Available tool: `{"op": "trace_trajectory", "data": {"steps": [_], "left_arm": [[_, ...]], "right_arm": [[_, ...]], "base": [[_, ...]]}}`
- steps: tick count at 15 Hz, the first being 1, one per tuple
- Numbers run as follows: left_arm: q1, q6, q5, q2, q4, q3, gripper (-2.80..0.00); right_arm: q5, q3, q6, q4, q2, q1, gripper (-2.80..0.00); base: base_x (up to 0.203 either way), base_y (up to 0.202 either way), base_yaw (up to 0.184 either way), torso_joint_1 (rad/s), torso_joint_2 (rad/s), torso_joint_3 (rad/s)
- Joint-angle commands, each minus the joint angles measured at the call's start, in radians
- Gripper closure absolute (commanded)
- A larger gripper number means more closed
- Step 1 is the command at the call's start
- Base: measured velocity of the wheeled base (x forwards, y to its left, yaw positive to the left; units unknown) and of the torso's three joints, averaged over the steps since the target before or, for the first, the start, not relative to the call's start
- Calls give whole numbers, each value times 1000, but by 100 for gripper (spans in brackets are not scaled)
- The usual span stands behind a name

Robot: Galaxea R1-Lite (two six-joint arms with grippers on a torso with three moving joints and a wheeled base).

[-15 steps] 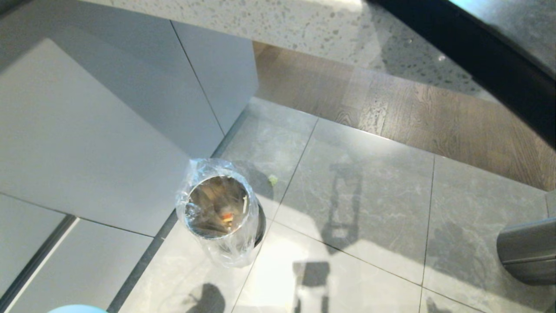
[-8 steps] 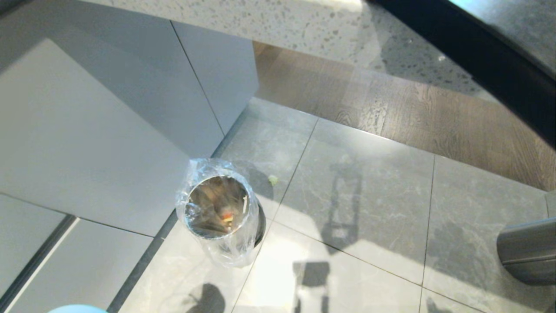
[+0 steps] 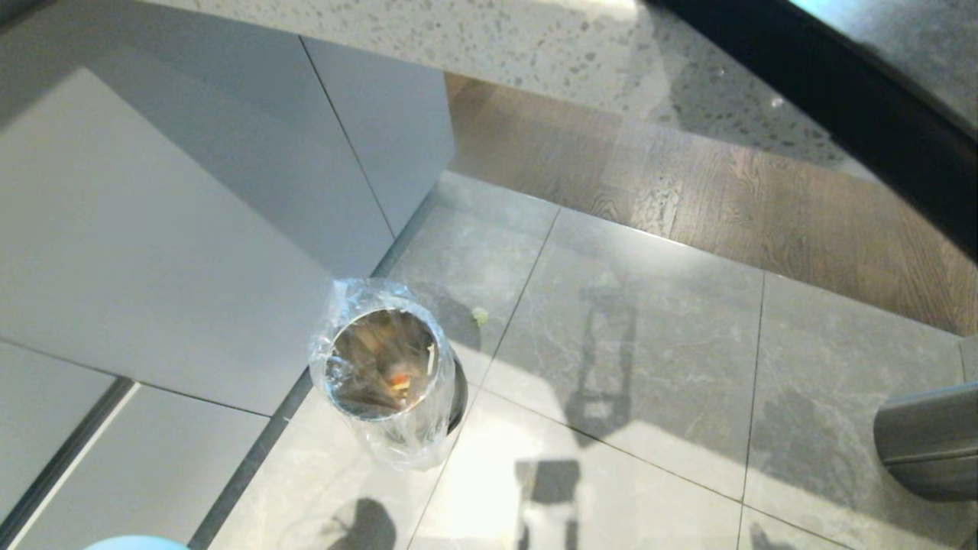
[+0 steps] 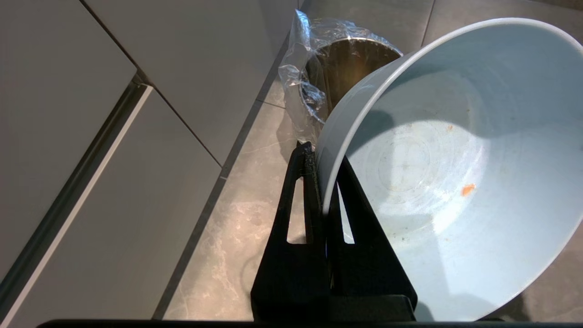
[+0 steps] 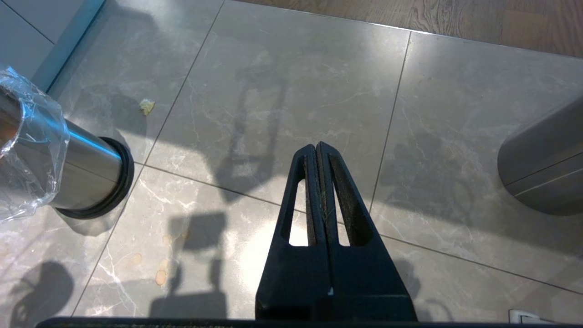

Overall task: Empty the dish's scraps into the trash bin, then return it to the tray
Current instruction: Put the bowl back to the table

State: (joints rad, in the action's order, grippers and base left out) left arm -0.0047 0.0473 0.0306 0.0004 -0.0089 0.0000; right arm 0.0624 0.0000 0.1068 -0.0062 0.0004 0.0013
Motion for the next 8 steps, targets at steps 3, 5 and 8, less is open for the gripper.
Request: {"op": "trace_trajectory", "data": {"steps": [3,5,8], "left_arm": [[0,0,0,0,0,0,0],[-1,0,0,1,0,0,0],[0,0,0,0,0,0,0]], "right_arm": [[1,0,1,0,0,0,0],[1,0,1,0,0,0,0],[1,0,1,0,0,0,0]], "base": [[0,0,0,0,0,0],[0,0,0,0,0,0],[0,0,0,0,0,0]]}}
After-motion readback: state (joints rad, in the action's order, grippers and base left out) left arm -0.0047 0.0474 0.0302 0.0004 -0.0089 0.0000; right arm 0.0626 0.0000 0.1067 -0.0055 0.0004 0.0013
